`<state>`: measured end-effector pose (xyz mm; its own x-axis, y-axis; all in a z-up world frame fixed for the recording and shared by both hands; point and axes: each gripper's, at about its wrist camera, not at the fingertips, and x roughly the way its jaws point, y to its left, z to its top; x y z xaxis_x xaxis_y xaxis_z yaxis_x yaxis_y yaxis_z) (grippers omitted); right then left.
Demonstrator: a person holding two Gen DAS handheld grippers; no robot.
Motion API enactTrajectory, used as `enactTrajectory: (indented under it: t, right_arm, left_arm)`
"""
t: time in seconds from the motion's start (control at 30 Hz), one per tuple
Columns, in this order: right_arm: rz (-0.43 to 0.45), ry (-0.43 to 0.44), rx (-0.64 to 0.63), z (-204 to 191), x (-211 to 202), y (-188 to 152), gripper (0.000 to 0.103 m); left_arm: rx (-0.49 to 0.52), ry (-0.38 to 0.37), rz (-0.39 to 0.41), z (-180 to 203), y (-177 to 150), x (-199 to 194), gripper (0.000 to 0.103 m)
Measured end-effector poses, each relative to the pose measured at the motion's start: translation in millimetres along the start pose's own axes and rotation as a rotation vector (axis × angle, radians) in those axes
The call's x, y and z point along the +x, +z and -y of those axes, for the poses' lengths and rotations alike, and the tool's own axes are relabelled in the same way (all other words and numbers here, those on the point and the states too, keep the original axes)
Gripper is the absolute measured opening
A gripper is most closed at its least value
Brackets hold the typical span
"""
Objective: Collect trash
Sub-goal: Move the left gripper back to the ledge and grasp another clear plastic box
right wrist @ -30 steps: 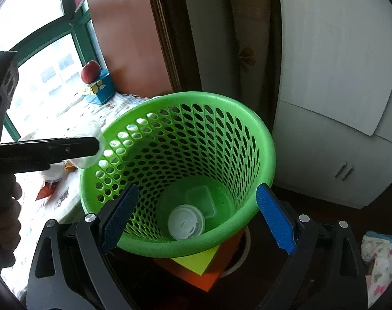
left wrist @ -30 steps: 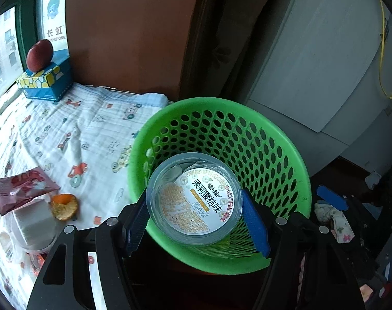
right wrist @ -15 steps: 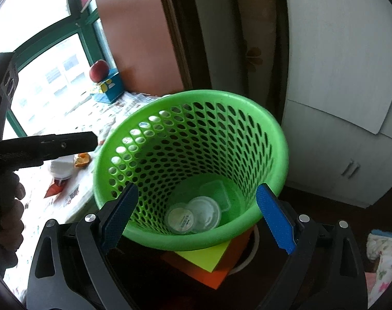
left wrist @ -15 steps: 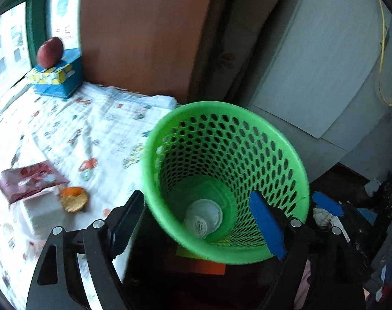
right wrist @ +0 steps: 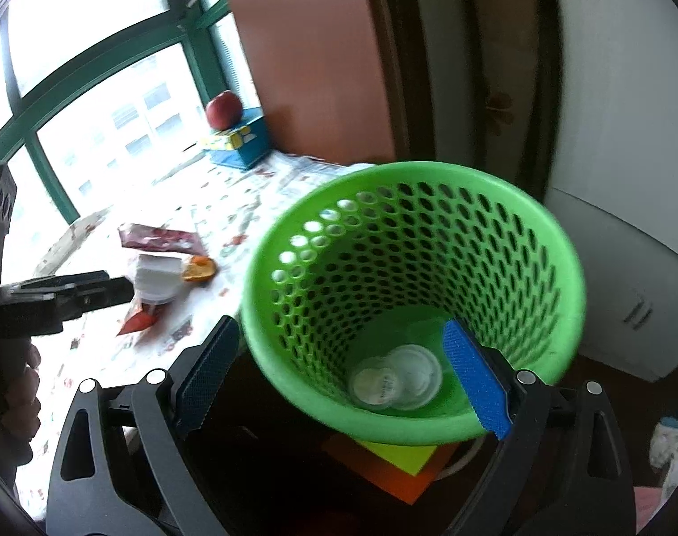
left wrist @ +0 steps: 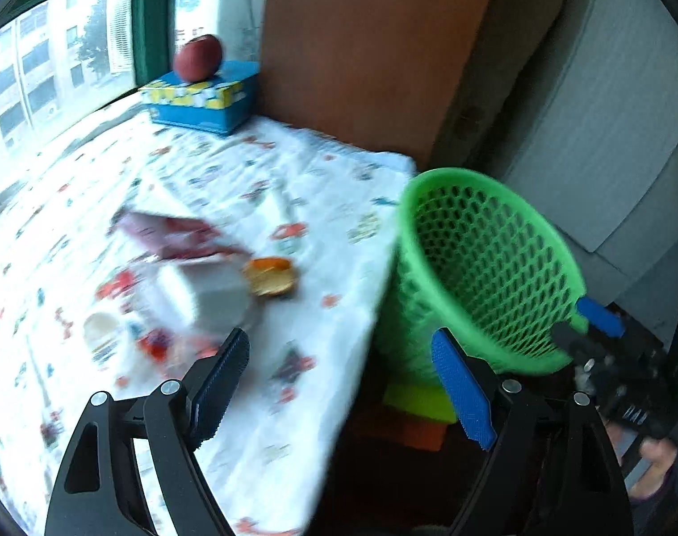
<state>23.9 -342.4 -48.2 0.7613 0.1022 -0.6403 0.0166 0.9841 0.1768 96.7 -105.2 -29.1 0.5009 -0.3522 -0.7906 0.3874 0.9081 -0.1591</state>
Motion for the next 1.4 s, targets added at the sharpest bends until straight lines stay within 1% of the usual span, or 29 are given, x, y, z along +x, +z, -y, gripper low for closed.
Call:
enactTrajectory:
  t: [0.1,0.23,0.43,0.47,0.53,0.6,0.7,0.97,1.0,1.17,1.27,1.3,1.4]
  right_arm:
    - [-0.004,0.019,-0.015,-11.5,2.4,0.9,0.092]
    - [-0.009,0.041,-0.036,-27.1,5.2,2.4,0.092]
    - [-0.018,0.056,-0.073,-48.4,8.5,5.1,0.092]
    - [-0.019,0.059,-0.076,-50.9,9.4,5.8,0.092]
    - [-0.024,0.061,-0.086,-57.7,11.7,7.1,0.092]
    - [-0.028,0.062,-0.095,-63.3,13.7,8.2,0.092]
    - [-0.038,0.07,-0.104,-71.3,17.5,9.0,0.092]
    - [-0.062,0.076,-0.129,-85.9,26.9,8.4,0.092]
    - [-0.065,0.077,-0.132,-87.6,28.1,8.5,0.092]
    - [-0.072,0.081,-0.141,-93.5,31.6,9.7,0.092]
    - [-0.078,0.082,-0.144,-96.3,33.8,10.3,0.092]
    - [-0.079,0.083,-0.146,-97.2,34.4,10.6,0.092]
    - [-0.08,0.084,-0.153,-99.9,35.4,9.8,0.092]
  left_arm:
    - [-0.003,0.031,-0.008,-24.3,-11.7,-7.2,0.081]
    - [0.002,0.049,-0.026,-53.6,-27.2,-11.5,0.081]
    - [0.082,0.04,-0.071,-89.6,-46.2,-10.3,0.081]
    - [0.103,0.021,-0.087,-96.1,-49.1,-8.2,0.081]
    - [0.118,0.012,-0.097,-102.0,-51.1,-5.6,0.081]
    - [0.149,-0.02,-0.112,-107.8,-52.9,-1.3,0.08]
    - [0.201,-0.044,-0.139,-111.8,-54.4,7.2,0.081]
    - [0.301,-0.076,-0.174,-114.1,-57.9,21.0,0.08]
    - [0.311,-0.072,-0.178,-115.4,-57.7,22.7,0.081]
    - [0.344,-0.111,-0.209,-121.9,-56.0,29.6,0.081]
    - [0.362,-0.106,-0.218,-125.5,-54.6,34.1,0.081]
    - [0.362,-0.102,-0.221,-128.4,-53.4,35.9,0.081]
    - [0.36,-0.121,-0.231,-133.3,-52.7,37.6,0.081]
